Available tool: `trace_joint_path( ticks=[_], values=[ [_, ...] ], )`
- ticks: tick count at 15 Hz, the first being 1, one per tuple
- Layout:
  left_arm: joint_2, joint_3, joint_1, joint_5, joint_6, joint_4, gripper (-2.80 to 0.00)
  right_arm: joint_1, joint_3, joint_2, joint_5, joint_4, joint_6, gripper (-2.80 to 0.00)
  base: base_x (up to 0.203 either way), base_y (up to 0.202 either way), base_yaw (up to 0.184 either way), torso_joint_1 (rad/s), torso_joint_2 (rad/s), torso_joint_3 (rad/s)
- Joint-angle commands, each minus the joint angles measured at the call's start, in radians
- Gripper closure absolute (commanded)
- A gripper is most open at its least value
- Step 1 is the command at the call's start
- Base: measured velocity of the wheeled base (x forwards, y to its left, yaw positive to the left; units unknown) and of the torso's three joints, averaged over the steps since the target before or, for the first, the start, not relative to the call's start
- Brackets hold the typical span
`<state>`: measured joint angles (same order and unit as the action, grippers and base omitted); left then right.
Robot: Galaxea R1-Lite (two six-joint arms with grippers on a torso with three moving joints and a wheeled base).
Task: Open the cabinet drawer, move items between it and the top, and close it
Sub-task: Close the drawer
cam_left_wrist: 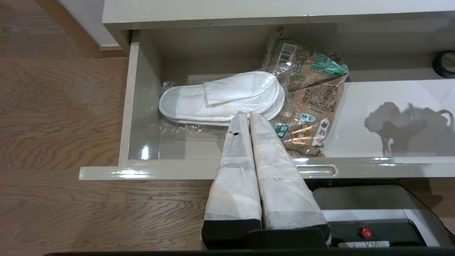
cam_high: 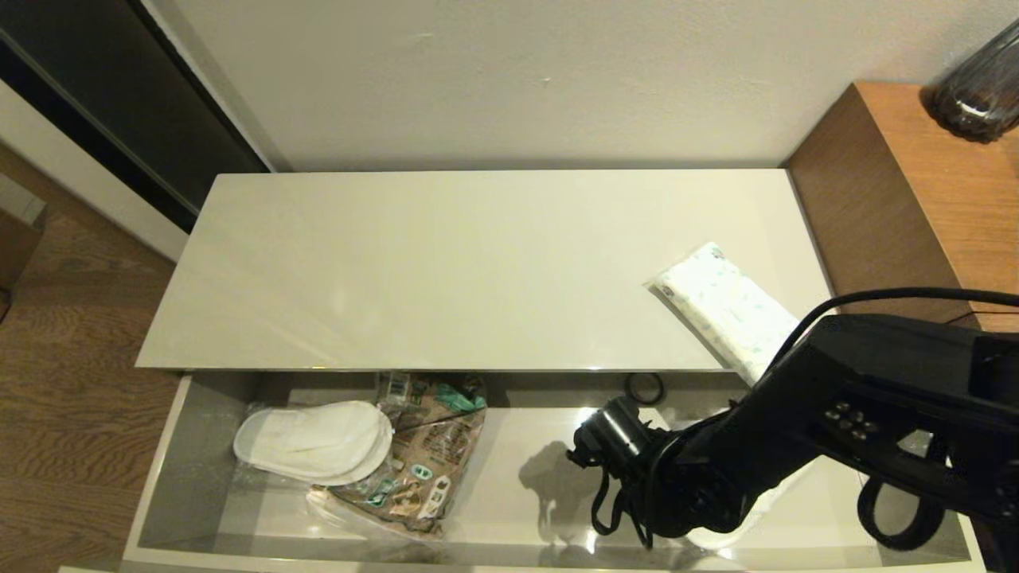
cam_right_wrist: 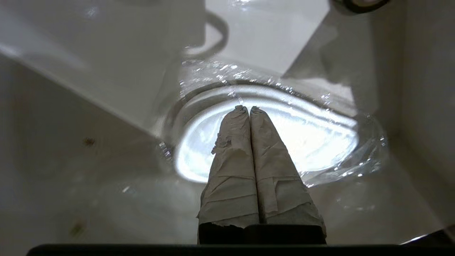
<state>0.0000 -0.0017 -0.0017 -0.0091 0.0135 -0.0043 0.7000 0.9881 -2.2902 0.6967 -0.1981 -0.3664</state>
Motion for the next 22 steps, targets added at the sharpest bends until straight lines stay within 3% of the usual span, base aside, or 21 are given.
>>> trace_joint_path(
  ticks=[1, 9, 16, 22],
  values=[
    [0.001, 0.000, 0.000, 0.000, 0.000, 0.000, 0.00, -0.017, 0.015, -0.091, 0.026, -0.092, -0.040, 0.00, 0.000, 0.000, 0.000, 0.000, 0.00, 0.000],
    [0.000, 0.000, 0.000, 0.000, 0.000, 0.000, 0.00, -0.122, 0.032, -0.208, 0.039, -0.476, -0.240, 0.00, 0.000, 0.000, 0.000, 0.000, 0.00, 0.000],
    [0.000, 0.000, 0.000, 0.000, 0.000, 0.000, 0.00, -0.143, 0.039, -0.233, 0.031, -0.679, -0.465, 0.00, 0.000, 0.000, 0.000, 0.000, 0.00, 0.000],
    [0.002, 0.000, 0.000, 0.000, 0.000, 0.000, 0.00, -0.165, 0.041, -0.245, 0.030, -0.722, -0.552, 0.00, 0.000, 0.000, 0.000, 0.000, 0.00, 0.000]
  ],
)
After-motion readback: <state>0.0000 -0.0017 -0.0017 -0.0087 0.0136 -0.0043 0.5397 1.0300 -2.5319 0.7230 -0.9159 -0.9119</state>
